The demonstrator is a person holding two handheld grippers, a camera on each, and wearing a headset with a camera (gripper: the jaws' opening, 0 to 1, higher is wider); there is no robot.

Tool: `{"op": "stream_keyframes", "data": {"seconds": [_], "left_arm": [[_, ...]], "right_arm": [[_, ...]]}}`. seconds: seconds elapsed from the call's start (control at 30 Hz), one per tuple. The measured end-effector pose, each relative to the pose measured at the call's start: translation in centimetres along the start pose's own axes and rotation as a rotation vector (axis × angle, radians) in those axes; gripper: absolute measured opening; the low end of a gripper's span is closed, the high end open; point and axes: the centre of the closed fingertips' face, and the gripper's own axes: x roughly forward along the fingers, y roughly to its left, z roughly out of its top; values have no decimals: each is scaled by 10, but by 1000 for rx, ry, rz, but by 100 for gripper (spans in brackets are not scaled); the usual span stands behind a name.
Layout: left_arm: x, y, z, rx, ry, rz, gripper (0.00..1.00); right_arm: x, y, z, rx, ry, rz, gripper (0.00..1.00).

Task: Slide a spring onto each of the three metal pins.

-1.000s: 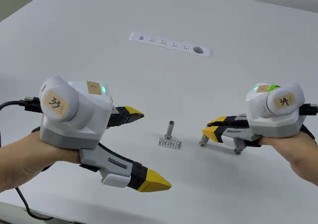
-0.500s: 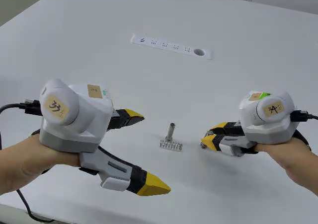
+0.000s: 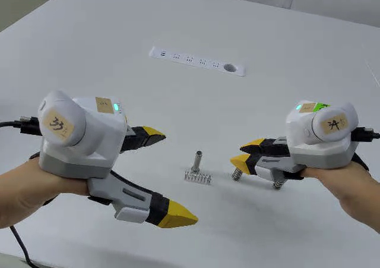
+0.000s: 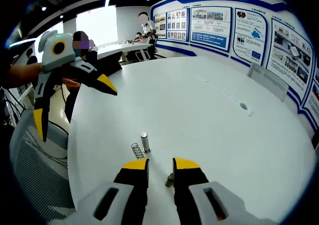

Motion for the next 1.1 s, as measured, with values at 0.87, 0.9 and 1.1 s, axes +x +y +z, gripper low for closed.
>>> {"op": "stream_keyframes", "data": {"seconds": [0.87,0.9,1.1], "left_arm": [[-15,22,-9,-38,-18,62,94],[-15,22,-9,-41,-17,61,94],[-15,23,-12,-51,-10,54,93]], "right_arm": [[60,33,-30,-143,163,83,20],[61,33,-31,-136,166,89,20],[65,35,-38,-127,188,116,19]]}}
